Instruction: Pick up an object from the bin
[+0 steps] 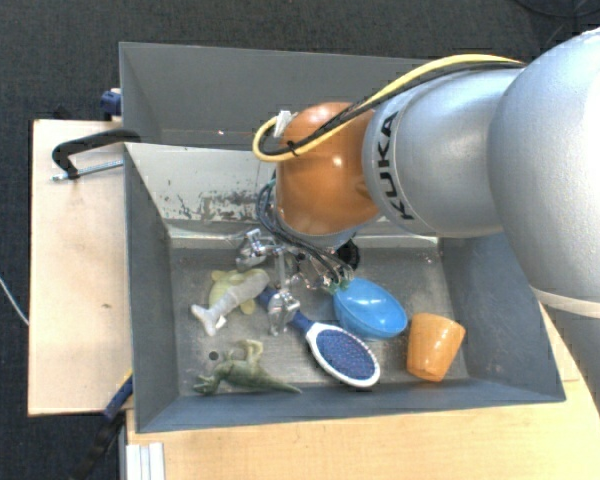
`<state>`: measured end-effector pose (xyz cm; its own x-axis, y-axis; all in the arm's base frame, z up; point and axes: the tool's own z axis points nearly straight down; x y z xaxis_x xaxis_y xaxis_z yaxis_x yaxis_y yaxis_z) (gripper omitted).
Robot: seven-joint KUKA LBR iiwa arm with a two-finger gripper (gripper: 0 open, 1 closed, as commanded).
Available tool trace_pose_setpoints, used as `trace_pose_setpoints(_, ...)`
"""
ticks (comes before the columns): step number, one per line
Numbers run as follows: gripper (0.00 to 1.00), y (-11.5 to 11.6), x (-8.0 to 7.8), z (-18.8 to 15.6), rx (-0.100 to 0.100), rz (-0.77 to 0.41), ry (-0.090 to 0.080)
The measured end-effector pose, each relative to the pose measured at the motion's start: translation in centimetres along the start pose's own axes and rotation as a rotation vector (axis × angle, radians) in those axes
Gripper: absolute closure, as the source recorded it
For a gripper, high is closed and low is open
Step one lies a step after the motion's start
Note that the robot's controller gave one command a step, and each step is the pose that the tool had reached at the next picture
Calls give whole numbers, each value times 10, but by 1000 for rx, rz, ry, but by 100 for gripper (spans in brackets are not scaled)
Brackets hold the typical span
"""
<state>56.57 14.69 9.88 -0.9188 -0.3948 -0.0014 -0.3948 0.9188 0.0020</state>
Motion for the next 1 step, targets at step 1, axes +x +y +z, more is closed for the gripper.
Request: trace_pose_setpoints(1, 0, 4, -8, 27, 0, -23, -6)
